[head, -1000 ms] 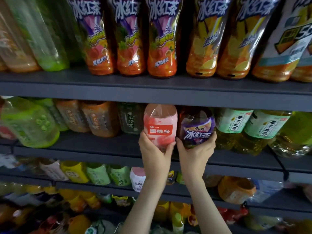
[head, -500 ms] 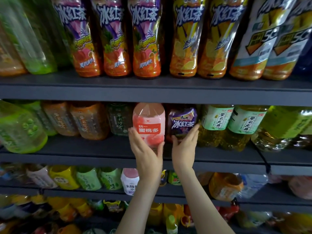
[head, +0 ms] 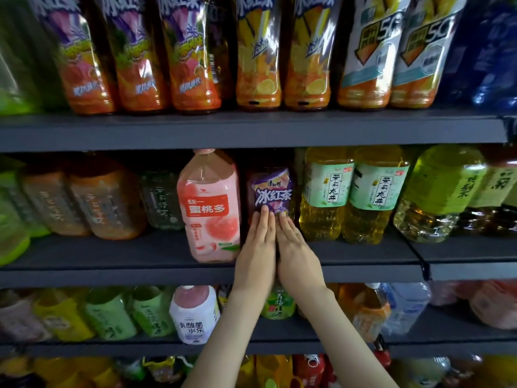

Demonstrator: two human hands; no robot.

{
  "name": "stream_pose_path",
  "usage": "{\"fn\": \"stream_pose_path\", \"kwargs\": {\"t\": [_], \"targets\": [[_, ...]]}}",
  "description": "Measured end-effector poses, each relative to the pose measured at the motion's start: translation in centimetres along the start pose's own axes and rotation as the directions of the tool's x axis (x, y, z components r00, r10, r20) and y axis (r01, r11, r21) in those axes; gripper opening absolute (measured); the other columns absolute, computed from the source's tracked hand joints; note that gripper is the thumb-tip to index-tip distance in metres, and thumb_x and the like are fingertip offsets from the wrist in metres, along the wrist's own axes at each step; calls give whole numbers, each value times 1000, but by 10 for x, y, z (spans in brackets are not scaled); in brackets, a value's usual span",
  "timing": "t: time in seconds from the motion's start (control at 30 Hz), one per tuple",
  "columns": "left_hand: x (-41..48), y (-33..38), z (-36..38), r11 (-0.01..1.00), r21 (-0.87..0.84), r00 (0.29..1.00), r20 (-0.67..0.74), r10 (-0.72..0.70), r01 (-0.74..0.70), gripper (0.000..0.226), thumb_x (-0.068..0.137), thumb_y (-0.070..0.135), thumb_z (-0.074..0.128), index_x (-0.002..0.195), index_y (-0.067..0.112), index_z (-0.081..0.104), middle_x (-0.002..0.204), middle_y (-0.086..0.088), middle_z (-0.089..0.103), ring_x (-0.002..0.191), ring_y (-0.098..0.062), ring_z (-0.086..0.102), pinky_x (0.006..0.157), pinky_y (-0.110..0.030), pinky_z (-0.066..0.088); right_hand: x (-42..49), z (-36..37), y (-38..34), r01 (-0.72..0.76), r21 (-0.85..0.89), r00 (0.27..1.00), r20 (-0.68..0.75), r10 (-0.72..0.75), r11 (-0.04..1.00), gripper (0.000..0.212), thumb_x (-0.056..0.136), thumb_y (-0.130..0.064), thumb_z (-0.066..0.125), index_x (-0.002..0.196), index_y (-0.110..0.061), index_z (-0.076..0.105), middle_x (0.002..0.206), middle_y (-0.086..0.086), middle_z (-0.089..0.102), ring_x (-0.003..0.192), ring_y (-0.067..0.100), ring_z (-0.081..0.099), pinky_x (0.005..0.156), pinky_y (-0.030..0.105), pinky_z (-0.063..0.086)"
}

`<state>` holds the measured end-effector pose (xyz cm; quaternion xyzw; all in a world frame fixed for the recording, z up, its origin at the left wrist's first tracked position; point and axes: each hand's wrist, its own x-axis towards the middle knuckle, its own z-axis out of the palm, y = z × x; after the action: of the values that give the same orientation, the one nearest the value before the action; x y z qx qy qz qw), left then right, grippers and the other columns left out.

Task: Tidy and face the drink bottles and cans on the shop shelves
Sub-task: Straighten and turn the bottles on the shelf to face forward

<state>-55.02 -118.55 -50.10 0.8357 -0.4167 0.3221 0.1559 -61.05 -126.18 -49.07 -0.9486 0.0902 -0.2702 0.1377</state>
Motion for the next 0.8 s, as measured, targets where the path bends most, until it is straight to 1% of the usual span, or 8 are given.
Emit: {"fn": "stream_pose_path", "kwargs": {"t": [0.1,0.17,0.27,0.33,0.4,0.5,0.67,0.8], "targets": [[2,-2,-4,1000,14,992,127,-13,11,56,80,12,34,133,1,45,136,-18,49,126,-33,45,112,-39,23,1,-5,-2,-46,9,996,81,45,999,61,97,-5,33,149,-9,1,158,6,-1,146,14,-3,115,20,-6],[0,1,-10,990,-94,977,199,-81,101,54,85,10,40,139,4,40,144,-16,40,131,-30,42,110,-43,31,-1,-13,-6,-93,65,991,98,86,994,63,95,-2,35,150,-9,4,159,6,2,144,11,-6,118,23,0],[-9,5,-46,941,-227,943,276,-183,249,54,88,6,40,142,8,36,150,-10,33,136,-21,35,109,-31,20,-11,-25,-23,-146,138,986,96,134,980,63,90,4,43,148,-3,19,156,13,18,144,17,3,119,36,18],[-18,4,-78,871,-320,893,378,-244,373,56,94,4,42,147,15,26,156,-2,20,142,-15,21,112,-23,13,-21,-33,-42,-251,206,964,144,224,946,62,91,1,47,148,-4,23,154,12,24,145,22,15,117,35,23],[-31,-4,-104,790,-354,844,400,-356,501,52,96,11,43,146,17,30,153,-1,26,140,-15,27,110,-22,24,-29,-40,-67,-315,253,942,201,269,915,60,92,-4,49,147,-6,25,153,12,28,143,23,22,115,31,24],[-48,-27,-143,710,-328,773,396,-495,623,44,97,16,42,141,16,36,146,-1,37,132,-18,38,102,-21,32,-31,-45,-110,-320,287,927,293,235,903,56,95,-7,47,147,-7,25,151,10,29,142,23,23,114,32,26],[-81,-97,-194,566,-159,566,473,-676,809,50,98,26,43,145,20,27,146,-2,34,130,-20,39,97,-30,41,-20,-37,-199,-288,322,906,396,148,902,58,97,-14,48,148,-11,22,153,4,27,141,20,25,110,28,28],[-112,-176,-230,510,-112,502,443,-743,853,52,97,26,45,144,18,26,143,-4,37,116,-23,52,80,-28,49,-5,-7,-276,-267,286,891,438,122,920,60,96,-16,49,149,-13,21,152,7,29,139,23,30,106,29,33]]}}
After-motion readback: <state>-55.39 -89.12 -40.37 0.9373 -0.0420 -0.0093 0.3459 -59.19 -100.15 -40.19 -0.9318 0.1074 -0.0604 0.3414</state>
